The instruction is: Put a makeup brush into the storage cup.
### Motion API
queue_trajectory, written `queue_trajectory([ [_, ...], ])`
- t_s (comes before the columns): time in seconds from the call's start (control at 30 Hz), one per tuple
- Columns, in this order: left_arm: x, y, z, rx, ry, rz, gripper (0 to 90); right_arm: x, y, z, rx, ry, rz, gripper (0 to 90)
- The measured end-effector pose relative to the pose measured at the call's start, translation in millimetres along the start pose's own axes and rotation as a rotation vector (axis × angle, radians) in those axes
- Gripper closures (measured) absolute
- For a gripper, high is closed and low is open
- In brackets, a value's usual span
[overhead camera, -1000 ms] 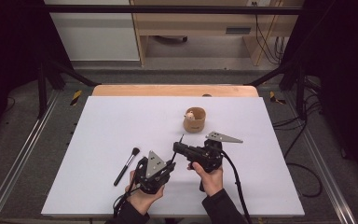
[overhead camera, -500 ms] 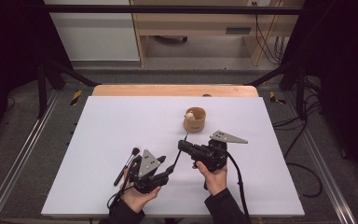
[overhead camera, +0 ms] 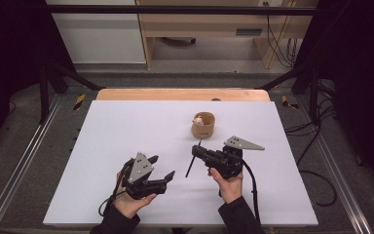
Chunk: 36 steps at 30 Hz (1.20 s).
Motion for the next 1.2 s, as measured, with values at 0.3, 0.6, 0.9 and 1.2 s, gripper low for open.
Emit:
queue_trajectory([
  [0.3,2.7,19.8,-14.1,-0.025,-0.006,-0.034,19.3,-5.3,-4.3,-6.6,0.022,-0.005,-0.03,85.3],
  [0.6,7.0,37.2,-25.9,-0.054,-0.005,-0.049,14.7,-10.2,-9.2,-11.8,0.041,-0.012,-0.053,85.3],
  [0.9,9.1,53.9,-39.1,-0.083,-0.011,-0.06,10.0,-15.7,-14.3,-14.9,0.072,-0.015,-0.077,85.3],
  [1.2,13.2,73.0,-50.5,-0.137,-0.008,-0.067,8.8,-22.4,-18.5,-16.4,0.105,-0.018,-0.111,85.3],
])
Point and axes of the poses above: each handheld gripper's, and its own axes: z roughly forward along the jaws, x roughly out of its underside, y roughly to its left, the point moved 3 cm from there along z, roughly forward along the jaws, and after that the axes turned 14 degrees about -y, right-handed, at the moved point
